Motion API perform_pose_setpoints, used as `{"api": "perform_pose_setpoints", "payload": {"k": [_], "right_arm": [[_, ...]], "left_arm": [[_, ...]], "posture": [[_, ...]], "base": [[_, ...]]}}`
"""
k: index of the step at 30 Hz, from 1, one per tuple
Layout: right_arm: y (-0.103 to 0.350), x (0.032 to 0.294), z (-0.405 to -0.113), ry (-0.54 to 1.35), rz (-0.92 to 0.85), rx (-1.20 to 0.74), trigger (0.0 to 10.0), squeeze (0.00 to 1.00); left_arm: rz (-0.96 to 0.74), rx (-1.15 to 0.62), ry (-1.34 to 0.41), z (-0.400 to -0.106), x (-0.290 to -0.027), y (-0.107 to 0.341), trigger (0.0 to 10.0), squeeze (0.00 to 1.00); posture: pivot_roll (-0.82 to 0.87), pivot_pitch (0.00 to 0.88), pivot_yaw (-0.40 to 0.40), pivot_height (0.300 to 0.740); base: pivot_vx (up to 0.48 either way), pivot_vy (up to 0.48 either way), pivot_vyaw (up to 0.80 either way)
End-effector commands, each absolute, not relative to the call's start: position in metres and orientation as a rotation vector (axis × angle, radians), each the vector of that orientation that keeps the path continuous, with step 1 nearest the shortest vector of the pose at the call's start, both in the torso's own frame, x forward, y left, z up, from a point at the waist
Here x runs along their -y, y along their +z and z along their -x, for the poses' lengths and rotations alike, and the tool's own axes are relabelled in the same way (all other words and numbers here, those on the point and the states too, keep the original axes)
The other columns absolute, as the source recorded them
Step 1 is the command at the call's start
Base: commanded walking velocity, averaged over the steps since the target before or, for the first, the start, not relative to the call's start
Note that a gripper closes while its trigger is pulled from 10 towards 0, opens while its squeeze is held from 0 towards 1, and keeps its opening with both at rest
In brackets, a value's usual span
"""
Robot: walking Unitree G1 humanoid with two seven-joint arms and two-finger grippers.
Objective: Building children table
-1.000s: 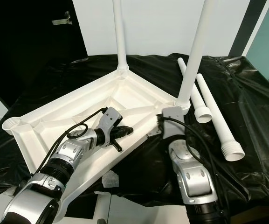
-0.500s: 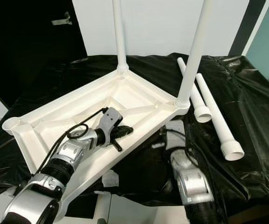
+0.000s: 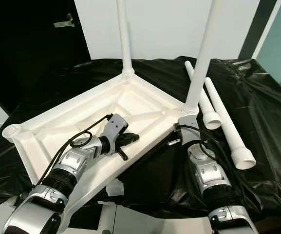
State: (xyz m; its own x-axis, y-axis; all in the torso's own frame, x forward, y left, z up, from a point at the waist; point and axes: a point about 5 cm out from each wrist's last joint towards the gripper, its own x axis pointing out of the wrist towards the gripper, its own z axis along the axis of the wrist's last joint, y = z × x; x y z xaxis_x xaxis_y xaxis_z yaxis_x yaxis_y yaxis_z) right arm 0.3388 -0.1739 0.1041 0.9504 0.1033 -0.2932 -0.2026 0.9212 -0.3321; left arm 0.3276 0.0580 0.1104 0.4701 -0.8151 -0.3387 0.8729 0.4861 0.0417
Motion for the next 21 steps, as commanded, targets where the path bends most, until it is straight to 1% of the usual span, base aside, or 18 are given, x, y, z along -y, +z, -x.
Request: {"api": "perform_pose_setpoints", "payload": {"k": [1,5,10,11,13,14,15,21], "right_arm": [[0.101,0.172,-0.341,0.184,0.380,-0.280,10.0,0.00],[0.110,0.182,-0.360,0.150,0.409,-0.246,10.0,0.00],[0.119,0.180,-0.366,0.141,0.404,-0.207,10.0,0.00],[0.119,0.180,-0.366,0.141,0.404,-0.207,10.0,0.00],[0.121,0.173,-0.365,0.149,0.369,-0.181,10.0,0.00],[0.121,0.173,-0.365,0.149,0.369,-0.181,10.0,0.00],[0.118,0.165,-0.360,0.151,0.325,-0.158,10.0,0.00],[0.109,0.155,-0.350,0.126,0.261,-0.116,10.0,0.00]], "left_arm": [[-0.185,-0.427,-1.166,-0.307,-0.048,0.081,10.0,0.00],[-0.170,-0.399,-1.194,-0.305,-0.041,0.084,10.0,0.00],[-0.162,-0.314,-1.222,-0.302,-0.035,0.090,10.0,0.00],[-0.162,-0.314,-1.222,-0.302,-0.035,0.090,10.0,0.00],[-0.099,-0.229,-1.175,-0.310,-0.033,0.101,10.0,0.00],[-0.099,-0.229,-1.175,-0.310,-0.033,0.101,10.0,0.00],[-0.063,-0.182,-1.114,-0.318,-0.036,0.110,10.0,0.00],[-0.060,-0.174,-1.036,-0.327,-0.044,0.112,10.0,0.00]], "posture": [[-0.04,0.000,0.023,0.740],[-0.04,0.000,0.027,0.740],[-0.04,0.000,0.030,0.740],[-0.04,0.000,0.030,0.740],[-0.04,0.000,0.029,0.740],[-0.04,0.000,0.029,0.740],[-0.05,0.000,0.028,0.740],[-0.06,0.000,0.031,0.740]], "base": [[0.000,0.000,0.00],[0.000,0.000,0.00],[0.000,0.000,0.00],[0.000,0.000,0.00],[0.000,0.000,0.00],[0.000,0.000,0.00],[0.000,0.000,0.00],[0.000,0.000,0.00]]}}
